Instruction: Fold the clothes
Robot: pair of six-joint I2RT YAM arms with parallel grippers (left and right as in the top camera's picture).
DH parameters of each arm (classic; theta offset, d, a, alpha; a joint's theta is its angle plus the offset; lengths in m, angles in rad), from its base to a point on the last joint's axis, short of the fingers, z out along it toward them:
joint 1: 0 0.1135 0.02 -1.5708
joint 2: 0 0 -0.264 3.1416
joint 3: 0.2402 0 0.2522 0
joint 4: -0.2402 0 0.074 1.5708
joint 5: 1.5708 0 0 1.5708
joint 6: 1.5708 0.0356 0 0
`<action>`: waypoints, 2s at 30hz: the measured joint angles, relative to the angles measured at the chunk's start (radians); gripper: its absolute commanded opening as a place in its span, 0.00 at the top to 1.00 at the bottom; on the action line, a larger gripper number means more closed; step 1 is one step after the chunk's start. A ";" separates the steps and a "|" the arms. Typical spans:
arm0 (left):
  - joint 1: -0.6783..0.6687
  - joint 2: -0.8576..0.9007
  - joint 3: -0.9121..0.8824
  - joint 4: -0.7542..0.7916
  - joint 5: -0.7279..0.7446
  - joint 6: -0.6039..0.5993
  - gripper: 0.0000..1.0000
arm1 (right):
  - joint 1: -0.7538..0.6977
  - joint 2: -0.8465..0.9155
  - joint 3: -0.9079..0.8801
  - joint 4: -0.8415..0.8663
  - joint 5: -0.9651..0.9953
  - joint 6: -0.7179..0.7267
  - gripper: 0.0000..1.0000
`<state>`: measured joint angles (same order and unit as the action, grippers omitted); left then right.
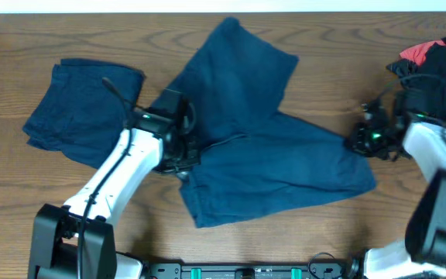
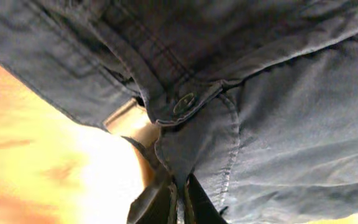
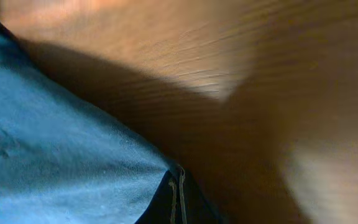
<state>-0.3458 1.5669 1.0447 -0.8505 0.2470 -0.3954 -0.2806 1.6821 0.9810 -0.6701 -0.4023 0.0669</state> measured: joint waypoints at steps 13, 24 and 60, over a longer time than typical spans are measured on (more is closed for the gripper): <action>-0.204 0.000 0.000 -0.058 -0.032 -0.002 0.94 | -0.089 -0.204 0.009 -0.242 0.235 0.105 0.98; -0.101 0.000 0.003 -0.167 -0.254 -0.080 0.94 | -0.100 -0.204 0.010 -0.288 0.302 0.129 0.49; -0.099 0.000 0.003 -0.179 -0.277 -0.107 0.94 | 0.126 0.249 0.017 0.612 -0.054 0.035 0.57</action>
<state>-0.4450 1.5673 1.0477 -1.0290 -0.0303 -0.5022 -0.1551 1.9312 0.9977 -0.0578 -0.4564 0.1017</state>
